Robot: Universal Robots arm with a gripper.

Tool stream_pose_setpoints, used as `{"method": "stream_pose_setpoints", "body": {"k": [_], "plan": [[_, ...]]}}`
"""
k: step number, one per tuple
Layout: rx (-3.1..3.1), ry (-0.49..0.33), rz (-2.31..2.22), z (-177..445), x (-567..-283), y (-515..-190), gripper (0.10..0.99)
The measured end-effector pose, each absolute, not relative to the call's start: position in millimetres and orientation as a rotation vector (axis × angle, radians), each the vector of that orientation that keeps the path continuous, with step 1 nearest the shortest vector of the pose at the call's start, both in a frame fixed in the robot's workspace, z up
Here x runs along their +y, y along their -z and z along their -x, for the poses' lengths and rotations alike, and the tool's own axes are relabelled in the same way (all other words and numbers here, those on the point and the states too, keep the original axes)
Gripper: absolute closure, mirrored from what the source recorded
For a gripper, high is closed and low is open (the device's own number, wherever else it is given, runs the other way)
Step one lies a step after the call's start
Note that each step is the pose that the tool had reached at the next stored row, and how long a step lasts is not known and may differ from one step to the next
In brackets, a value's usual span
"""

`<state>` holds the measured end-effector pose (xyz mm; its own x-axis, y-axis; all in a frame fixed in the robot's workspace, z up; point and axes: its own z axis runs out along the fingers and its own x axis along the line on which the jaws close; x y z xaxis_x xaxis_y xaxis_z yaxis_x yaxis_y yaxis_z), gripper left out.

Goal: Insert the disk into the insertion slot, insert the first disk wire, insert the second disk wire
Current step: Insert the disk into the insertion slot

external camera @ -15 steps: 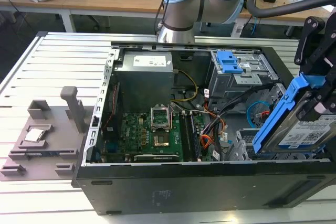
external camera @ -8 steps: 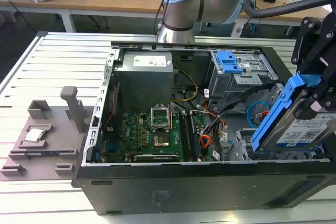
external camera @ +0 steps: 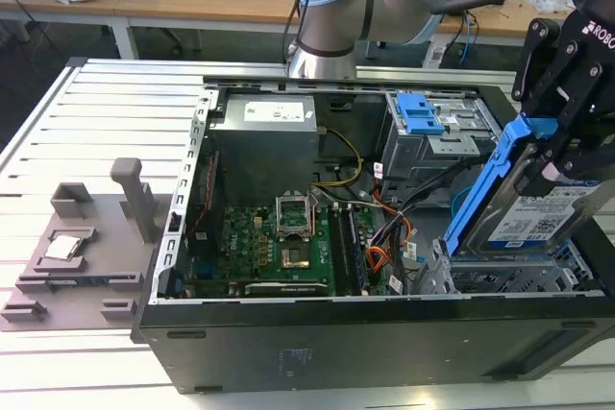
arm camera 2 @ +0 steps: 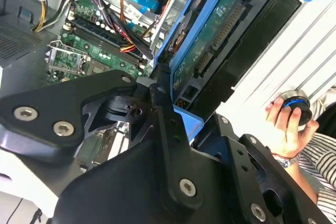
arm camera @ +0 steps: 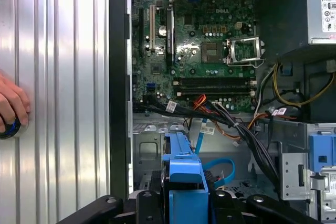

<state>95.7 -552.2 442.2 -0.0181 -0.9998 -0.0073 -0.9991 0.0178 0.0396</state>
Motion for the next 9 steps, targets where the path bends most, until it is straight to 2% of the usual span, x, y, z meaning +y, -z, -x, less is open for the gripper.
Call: {"method": "stream_pose_setpoints", "body": {"k": [9], "plan": [[-2.225, 0.053, -2.185, -97.5, -550.4, -431.9, 0.722]]}}
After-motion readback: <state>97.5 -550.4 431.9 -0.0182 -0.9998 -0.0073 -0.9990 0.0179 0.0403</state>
